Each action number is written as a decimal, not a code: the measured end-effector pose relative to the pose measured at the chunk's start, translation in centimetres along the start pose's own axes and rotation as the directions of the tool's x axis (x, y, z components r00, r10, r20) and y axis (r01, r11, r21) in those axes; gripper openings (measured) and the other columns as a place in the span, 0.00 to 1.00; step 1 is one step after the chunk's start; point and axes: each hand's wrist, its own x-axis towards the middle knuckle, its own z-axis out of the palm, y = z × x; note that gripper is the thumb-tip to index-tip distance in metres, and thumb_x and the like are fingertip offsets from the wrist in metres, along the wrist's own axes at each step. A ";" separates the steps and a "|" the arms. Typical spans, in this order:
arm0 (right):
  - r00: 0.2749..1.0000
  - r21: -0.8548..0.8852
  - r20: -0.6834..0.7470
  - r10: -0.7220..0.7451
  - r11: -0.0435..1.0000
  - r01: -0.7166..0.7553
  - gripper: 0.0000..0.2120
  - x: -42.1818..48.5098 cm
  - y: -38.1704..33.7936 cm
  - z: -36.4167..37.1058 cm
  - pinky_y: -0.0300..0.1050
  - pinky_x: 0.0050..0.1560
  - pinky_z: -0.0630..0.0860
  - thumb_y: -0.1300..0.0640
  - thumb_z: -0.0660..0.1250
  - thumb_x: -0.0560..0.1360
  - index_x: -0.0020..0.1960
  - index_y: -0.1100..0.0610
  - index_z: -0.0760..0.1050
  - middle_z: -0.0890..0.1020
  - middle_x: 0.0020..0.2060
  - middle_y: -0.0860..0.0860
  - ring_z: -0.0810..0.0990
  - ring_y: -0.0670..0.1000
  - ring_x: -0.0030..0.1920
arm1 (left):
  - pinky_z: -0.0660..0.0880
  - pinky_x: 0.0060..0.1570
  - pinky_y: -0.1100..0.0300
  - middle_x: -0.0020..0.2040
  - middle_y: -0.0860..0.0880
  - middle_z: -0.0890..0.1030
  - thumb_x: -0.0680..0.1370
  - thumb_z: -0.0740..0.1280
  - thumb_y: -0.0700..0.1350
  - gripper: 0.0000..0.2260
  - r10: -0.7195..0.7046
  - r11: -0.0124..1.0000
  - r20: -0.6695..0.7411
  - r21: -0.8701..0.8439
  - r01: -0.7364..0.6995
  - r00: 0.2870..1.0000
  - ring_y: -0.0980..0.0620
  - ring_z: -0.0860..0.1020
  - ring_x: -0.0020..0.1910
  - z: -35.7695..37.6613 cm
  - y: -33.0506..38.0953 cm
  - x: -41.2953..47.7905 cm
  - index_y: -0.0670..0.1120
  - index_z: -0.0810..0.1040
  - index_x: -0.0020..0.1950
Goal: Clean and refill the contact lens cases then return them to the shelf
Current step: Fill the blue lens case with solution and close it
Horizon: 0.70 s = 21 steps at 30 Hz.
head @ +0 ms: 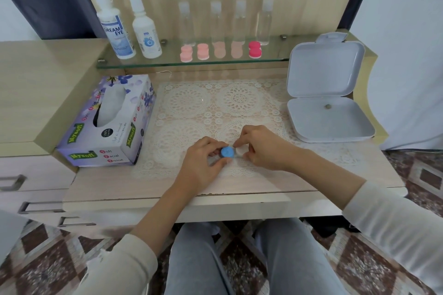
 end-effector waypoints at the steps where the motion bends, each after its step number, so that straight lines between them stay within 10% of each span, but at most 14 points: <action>1: 1.000 -0.012 0.006 0.000 1.000 0.000 0.16 0.1 0.0 0.0 0.44 0.46 0.70 0.66 0.62 0.73 0.59 0.59 0.77 0.72 0.48 0.53 0.72 0.52 0.48 | 0.69 0.47 0.76 0.45 0.51 0.76 0.68 0.74 0.36 0.12 -0.002 1.000 0.000 0.001 0.002 1.000 0.60 0.75 0.42 0.0 0.0 0.0 0.40 0.81 0.51; 7: 0.996 -0.122 -0.007 0.087 0.989 -0.087 0.14 0.7 0.1 0.2 0.46 0.41 0.70 0.52 0.68 0.72 0.45 0.63 0.73 0.75 0.45 0.55 0.74 0.55 0.45 | 0.69 0.47 0.76 0.44 0.51 0.76 0.68 0.74 0.38 0.13 -0.034 0.999 0.004 -0.013 0.034 0.999 0.59 0.75 0.42 0.0 0.1 0.0 0.41 0.81 0.51; 12: 0.999 -0.004 -0.033 0.002 1.000 -0.002 0.21 0.4 0.2 -0.4 0.34 0.43 0.62 0.58 0.71 0.69 0.61 0.56 0.74 0.77 0.54 0.49 0.67 0.43 0.41 | 0.69 0.47 0.76 0.44 0.51 0.76 0.68 0.74 0.37 0.12 -0.029 1.000 0.008 -0.004 0.029 1.000 0.60 0.74 0.42 -0.1 0.2 0.1 0.40 0.81 0.50; 21: 0.998 0.019 -0.069 -0.008 1.000 0.009 0.15 0.1 0.5 -0.3 0.39 0.44 0.70 0.57 0.71 0.69 0.55 0.58 0.78 0.79 0.47 0.53 0.69 0.44 0.37 | 0.68 0.47 0.75 0.44 0.51 0.76 0.68 0.74 0.37 0.12 -0.037 0.999 0.017 -0.006 0.037 0.999 0.60 0.75 0.43 -0.2 0.3 0.0 0.40 0.81 0.51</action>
